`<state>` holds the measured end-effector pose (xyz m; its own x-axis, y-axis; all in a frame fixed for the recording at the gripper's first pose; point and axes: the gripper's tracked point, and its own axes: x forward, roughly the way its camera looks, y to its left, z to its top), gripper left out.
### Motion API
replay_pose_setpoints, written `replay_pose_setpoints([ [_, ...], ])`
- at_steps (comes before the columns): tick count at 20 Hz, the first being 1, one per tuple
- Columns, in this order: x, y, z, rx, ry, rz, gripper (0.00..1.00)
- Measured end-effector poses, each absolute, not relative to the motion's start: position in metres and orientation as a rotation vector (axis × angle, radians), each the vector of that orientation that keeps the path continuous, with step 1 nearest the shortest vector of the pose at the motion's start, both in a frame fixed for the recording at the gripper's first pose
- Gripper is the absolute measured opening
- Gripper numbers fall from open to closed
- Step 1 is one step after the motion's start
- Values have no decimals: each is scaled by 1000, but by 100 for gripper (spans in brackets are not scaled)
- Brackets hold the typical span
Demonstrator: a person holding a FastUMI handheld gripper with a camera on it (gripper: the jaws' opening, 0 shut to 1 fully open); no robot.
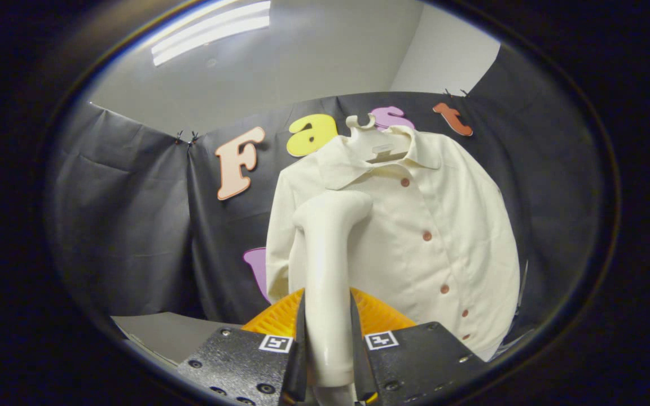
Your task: Iron the clothes twice with a garment steamer, once on the left side and once on the right side.
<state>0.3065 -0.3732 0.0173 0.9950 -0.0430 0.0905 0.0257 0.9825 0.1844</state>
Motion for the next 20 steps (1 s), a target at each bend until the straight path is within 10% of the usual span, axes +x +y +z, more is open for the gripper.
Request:
replay_pose_setpoints([
  [20, 247, -392, -122, 331, 46, -22, 32],
])
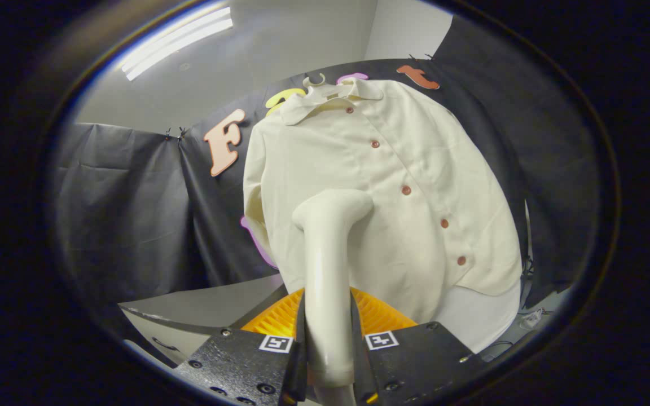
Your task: Iron the clothes twice with a garment steamer, once on the left side and once on the right side.
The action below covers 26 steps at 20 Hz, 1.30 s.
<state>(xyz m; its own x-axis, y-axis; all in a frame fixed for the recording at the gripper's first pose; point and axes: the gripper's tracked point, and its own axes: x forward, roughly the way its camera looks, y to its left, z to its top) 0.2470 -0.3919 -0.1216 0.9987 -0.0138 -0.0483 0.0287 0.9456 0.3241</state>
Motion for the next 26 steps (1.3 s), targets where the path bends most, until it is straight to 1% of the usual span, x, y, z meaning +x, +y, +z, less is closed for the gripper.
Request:
replay_pose_setpoints([
  [18, 189, -400, -235, 410, 195, -31, 32],
  [26, 165, -406, -264, 453, 249, -51, 32],
])
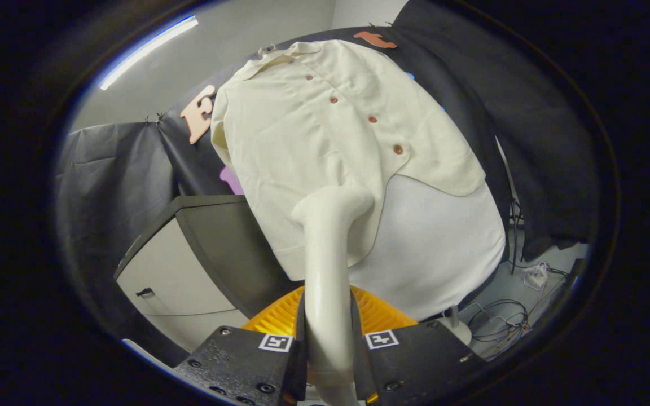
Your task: Iron the clothes twice with a garment steamer, once on the left side and once on the right side.
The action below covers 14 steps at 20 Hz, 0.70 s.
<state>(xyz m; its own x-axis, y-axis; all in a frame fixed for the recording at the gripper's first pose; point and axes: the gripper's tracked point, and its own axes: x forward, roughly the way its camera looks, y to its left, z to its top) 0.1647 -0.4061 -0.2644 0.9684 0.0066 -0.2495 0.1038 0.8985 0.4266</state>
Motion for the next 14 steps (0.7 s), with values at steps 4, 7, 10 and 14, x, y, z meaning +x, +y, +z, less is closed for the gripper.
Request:
replay_pose_setpoints([
  [4, 154, -413, -248, 472, 225, -58, 32],
  [7, 152, -418, -216, 463, 181, -53, 32],
  [10, 155, -428, -178, 435, 131, -56, 32],
  [14, 167, -442, -123, 386, 68, -62, 32],
])
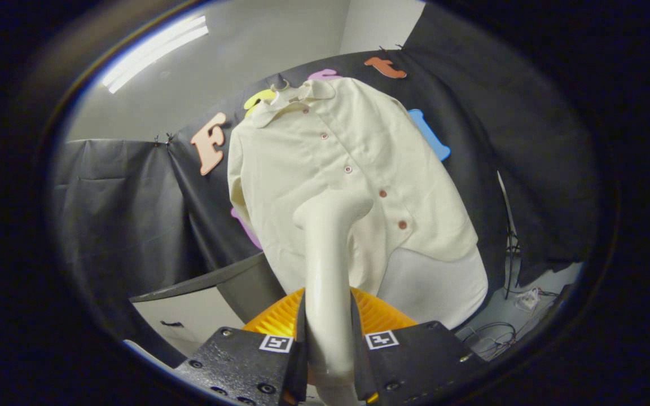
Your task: Iron the clothes twice with a garment steamer, once on the left side and once on the right side.
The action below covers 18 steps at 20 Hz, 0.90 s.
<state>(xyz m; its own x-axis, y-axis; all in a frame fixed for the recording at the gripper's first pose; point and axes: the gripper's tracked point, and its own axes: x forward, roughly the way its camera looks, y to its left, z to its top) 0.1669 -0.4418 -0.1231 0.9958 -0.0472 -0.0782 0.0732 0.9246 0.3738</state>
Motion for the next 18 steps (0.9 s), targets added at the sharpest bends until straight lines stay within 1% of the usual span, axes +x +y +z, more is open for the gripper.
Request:
replay_pose_setpoints([
  [12, 238, -515, 0, 348, -77, -145, 32],
  [18, 278, -548, 34, 362, -123, -179, 32],
])
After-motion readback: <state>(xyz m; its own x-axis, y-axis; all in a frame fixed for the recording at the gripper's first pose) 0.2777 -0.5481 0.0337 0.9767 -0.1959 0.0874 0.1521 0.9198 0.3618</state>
